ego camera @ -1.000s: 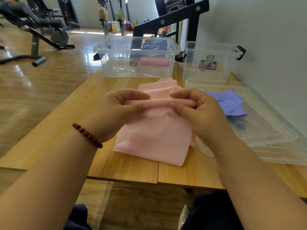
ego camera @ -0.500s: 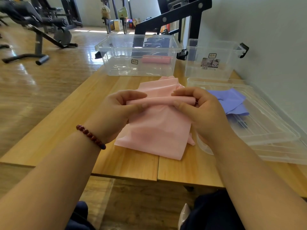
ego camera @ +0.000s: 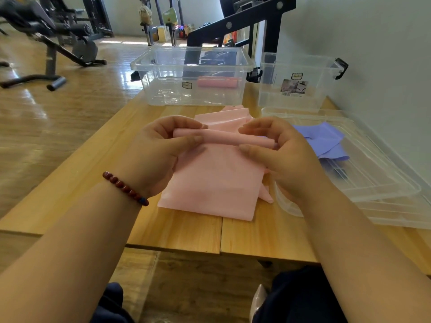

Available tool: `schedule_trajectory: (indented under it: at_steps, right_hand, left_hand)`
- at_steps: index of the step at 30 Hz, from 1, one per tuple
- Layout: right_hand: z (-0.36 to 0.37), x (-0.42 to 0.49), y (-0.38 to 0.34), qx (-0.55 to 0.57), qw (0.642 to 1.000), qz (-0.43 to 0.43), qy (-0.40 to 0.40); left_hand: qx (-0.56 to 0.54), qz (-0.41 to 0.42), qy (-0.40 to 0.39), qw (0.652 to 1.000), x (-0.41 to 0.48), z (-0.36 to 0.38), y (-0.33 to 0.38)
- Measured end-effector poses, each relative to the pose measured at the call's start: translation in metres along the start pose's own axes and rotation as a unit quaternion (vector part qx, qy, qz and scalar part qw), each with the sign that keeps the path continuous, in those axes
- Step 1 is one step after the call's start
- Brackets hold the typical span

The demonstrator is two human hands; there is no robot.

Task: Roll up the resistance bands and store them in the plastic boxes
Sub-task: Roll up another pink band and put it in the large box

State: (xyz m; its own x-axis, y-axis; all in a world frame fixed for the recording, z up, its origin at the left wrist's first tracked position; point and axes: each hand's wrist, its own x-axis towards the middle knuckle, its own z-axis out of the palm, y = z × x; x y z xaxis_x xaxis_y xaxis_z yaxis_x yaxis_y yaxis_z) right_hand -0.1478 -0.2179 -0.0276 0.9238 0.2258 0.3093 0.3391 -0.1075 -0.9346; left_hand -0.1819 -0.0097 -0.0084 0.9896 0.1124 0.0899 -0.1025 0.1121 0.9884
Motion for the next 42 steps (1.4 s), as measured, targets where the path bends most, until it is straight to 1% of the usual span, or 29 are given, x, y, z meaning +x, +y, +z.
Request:
schedule_trajectory:
  at_steps: [2,5,10,14,17,19,21,23,25,27,32,34,36,39,42]
  right_hand:
    - [0.000,0.000,0.000,0.004,1.000,0.018,0.007]
    - [0.001,-0.001,-0.004,-0.018,0.999,-0.006,0.037]
    - [-0.001,0.000,-0.009,-0.003,0.998,-0.042,0.055]
    - [0.000,-0.001,-0.009,-0.016,0.998,-0.046,0.048]
    - [0.000,0.000,-0.010,0.002,0.999,-0.027,0.027]
    - [0.000,-0.001,-0.010,0.004,0.999,-0.010,0.032]
    - [0.000,-0.001,-0.011,-0.013,0.999,-0.011,0.045]
    - [0.001,-0.001,-0.012,-0.021,0.998,-0.018,0.054]
    - [0.000,0.000,-0.014,-0.014,0.998,-0.025,0.059]
    - [-0.001,0.000,-0.014,-0.008,0.998,-0.034,0.059]
    - [0.000,0.001,-0.014,-0.022,0.998,-0.047,0.044]
    - [0.000,0.000,-0.013,-0.018,0.999,-0.034,0.017]
    - [0.001,0.001,-0.011,0.003,1.000,-0.013,0.010]
    - [0.002,0.003,-0.011,-0.002,0.999,-0.013,0.044]
    - [0.002,0.004,-0.012,0.000,0.997,-0.044,0.056]
  left_hand:
    - [0.003,0.004,-0.004,1.000,0.002,0.001,-0.001]
    - [0.016,0.004,-0.018,1.000,0.003,0.001,0.000]
    - [0.031,-0.020,-0.043,0.998,0.001,-0.002,0.005]
    - [0.043,-0.003,-0.023,0.999,0.001,0.000,0.005]
    - [0.058,0.009,0.000,0.998,0.002,-0.002,0.003]
    - [0.062,0.016,0.006,0.998,0.001,-0.004,0.004]
    - [0.056,0.022,-0.003,0.998,0.002,-0.005,0.003]
    - [0.043,0.026,-0.028,0.998,0.002,-0.004,0.003]
    - [0.025,0.013,-0.050,0.998,0.001,-0.004,0.004]
    - [0.037,0.003,-0.055,0.998,0.000,-0.005,0.004]
    - [0.108,0.020,-0.018,0.994,-0.003,-0.004,0.004]
    - [0.117,0.030,-0.001,0.993,-0.002,-0.004,0.003]
    - [0.114,0.033,0.001,0.993,-0.001,-0.006,0.002]
    - [0.113,0.035,-0.016,0.993,0.001,-0.008,0.001]
    - [0.094,0.025,-0.050,0.994,0.001,-0.009,0.001]
